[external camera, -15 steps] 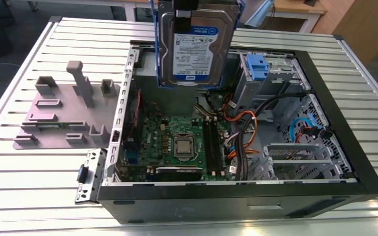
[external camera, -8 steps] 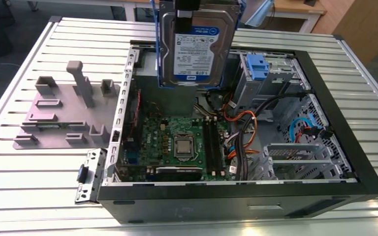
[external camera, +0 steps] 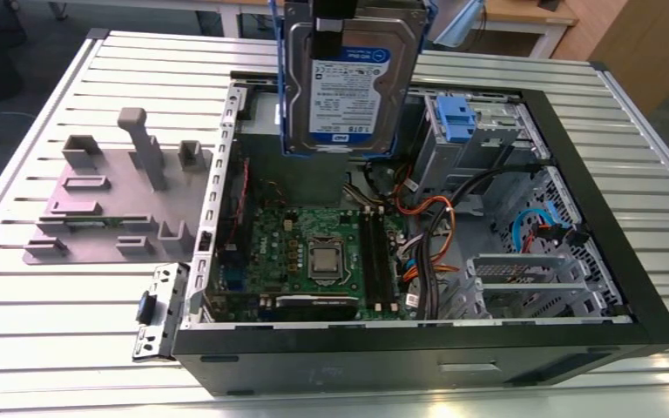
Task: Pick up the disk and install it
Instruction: 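Pick up the disk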
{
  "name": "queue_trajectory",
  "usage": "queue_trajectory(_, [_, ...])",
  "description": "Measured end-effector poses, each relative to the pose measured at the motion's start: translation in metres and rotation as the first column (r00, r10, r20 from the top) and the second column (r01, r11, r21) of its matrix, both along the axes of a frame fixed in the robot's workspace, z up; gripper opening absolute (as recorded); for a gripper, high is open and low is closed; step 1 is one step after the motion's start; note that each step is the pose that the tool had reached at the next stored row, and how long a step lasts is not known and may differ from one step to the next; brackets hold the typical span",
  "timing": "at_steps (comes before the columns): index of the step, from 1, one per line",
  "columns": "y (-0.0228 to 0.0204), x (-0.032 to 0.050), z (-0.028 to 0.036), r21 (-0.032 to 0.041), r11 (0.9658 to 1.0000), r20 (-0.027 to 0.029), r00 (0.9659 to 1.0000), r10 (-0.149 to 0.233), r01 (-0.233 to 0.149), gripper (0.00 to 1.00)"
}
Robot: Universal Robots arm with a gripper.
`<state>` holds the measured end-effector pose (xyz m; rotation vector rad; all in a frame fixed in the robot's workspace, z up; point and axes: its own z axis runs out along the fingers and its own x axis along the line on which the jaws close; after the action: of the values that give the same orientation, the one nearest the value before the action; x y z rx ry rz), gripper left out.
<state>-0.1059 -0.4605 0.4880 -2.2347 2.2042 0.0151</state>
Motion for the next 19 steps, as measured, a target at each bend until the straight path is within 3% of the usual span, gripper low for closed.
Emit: queue_trajectory(19, [0.0,0.0039,-0.0001,-0.0009,1.0,-0.0001,1.0,0.0,0.0,0.36])
